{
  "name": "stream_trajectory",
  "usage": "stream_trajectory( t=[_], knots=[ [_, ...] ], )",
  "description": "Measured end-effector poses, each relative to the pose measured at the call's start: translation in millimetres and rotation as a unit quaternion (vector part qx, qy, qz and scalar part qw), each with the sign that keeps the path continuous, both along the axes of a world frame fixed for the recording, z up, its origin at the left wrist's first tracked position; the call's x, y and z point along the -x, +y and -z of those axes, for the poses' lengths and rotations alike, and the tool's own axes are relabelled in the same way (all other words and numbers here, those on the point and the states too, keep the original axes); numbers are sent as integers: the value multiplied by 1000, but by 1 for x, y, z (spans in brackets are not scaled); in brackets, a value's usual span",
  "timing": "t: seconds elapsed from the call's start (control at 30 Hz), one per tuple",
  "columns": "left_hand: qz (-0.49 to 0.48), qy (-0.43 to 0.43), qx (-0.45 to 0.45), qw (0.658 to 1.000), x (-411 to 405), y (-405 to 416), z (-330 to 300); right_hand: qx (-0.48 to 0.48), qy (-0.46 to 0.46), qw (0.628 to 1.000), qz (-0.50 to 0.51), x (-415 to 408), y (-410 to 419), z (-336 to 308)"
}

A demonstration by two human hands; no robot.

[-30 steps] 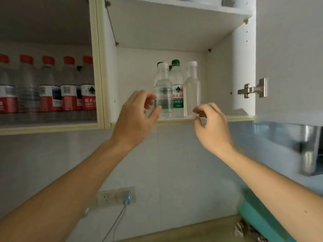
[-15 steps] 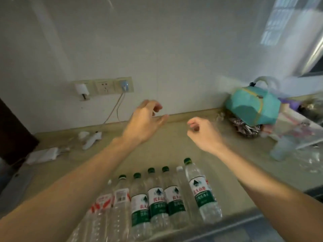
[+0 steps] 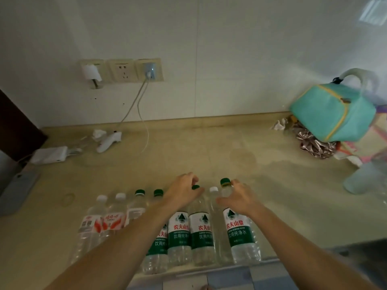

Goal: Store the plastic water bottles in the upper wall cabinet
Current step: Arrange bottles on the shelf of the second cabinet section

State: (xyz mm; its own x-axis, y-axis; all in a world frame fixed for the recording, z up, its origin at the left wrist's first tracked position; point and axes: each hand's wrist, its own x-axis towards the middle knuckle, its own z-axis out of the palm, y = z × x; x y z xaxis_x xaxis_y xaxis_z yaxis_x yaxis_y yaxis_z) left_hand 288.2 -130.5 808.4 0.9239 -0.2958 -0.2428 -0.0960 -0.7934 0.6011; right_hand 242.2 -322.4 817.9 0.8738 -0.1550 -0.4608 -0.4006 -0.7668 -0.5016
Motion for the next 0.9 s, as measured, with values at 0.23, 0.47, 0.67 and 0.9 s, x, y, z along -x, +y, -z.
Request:
stream_trajectory(
  t=[0.23,0.47,0.67,0.9],
  knots=[
    [-11,10,10,1000,-22,-42,11,-161,2,986,42,-11,-41,-28],
    [55,67,-51,995,-26,-104,33,-137,-17,989,46,-3,-96,-39],
    [91,39,-189,977,-24,-134,50,-130,-100,982,94,13,-124,-8],
    [25,77,-204,976,-26,-159,57,-122,-107,983,86,18,-128,17]
  ],
)
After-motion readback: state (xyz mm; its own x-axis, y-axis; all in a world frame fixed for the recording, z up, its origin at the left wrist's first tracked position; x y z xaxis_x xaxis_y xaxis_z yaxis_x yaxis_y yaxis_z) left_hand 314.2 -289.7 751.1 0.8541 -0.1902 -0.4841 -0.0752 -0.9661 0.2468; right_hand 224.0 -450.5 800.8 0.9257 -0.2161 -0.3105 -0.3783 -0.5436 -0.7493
